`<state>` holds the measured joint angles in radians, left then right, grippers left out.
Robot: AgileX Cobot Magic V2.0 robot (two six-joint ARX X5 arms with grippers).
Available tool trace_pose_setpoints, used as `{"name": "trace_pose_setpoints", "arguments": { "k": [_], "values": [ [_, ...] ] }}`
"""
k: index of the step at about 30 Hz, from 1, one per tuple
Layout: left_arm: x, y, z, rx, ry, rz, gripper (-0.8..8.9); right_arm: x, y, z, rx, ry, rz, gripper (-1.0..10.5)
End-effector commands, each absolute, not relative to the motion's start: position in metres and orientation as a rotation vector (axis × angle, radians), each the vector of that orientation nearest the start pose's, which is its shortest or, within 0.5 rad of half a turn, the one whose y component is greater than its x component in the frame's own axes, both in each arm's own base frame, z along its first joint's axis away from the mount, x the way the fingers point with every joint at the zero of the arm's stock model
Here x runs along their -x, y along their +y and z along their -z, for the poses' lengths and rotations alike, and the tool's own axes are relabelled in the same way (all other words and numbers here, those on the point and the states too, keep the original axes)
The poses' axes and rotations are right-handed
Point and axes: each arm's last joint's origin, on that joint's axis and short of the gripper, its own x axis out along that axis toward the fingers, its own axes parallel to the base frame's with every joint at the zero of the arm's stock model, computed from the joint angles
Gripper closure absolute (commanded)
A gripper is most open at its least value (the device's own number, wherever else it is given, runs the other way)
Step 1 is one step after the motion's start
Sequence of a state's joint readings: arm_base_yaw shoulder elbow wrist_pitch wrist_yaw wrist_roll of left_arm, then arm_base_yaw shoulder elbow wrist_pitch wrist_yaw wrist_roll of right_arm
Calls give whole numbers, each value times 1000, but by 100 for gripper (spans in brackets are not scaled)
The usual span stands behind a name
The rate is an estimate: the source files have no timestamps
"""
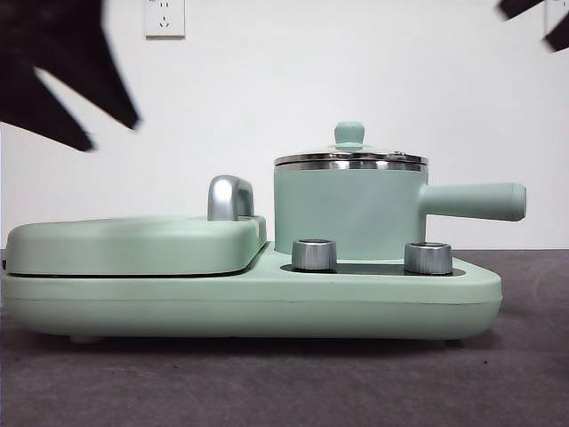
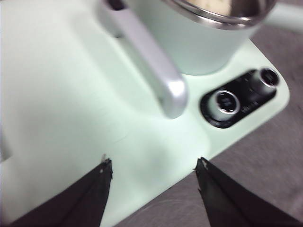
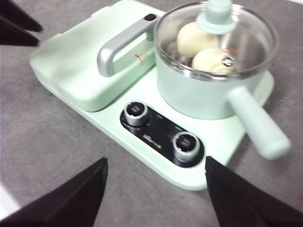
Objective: Put the buns in a small steamer
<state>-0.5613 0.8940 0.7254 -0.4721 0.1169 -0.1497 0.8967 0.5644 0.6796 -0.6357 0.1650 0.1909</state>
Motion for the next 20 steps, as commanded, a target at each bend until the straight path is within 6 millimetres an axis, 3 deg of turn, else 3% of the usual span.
{"name": "trace_pose_setpoints", "arguments": {
  "k": [1,10,18,19,20],
  "values": [
    [-135,-87,-275,76,601,534,523,-85,102,-286,82,524,-699,621],
    [-89,-53,-287,76,451,444,524,-109,134,-287,35,438,-730,621],
    [-82,-48,-289,62,420,446,530,-114,140,-289,28,389,-739,622],
    [-82,-48,-289,61,422,446,560,-114,140,-289,27,390,-737,643],
    [-82,-48,-289,62,419,447,661,-114,139,-290,25,386,-738,742]
  ]
}}
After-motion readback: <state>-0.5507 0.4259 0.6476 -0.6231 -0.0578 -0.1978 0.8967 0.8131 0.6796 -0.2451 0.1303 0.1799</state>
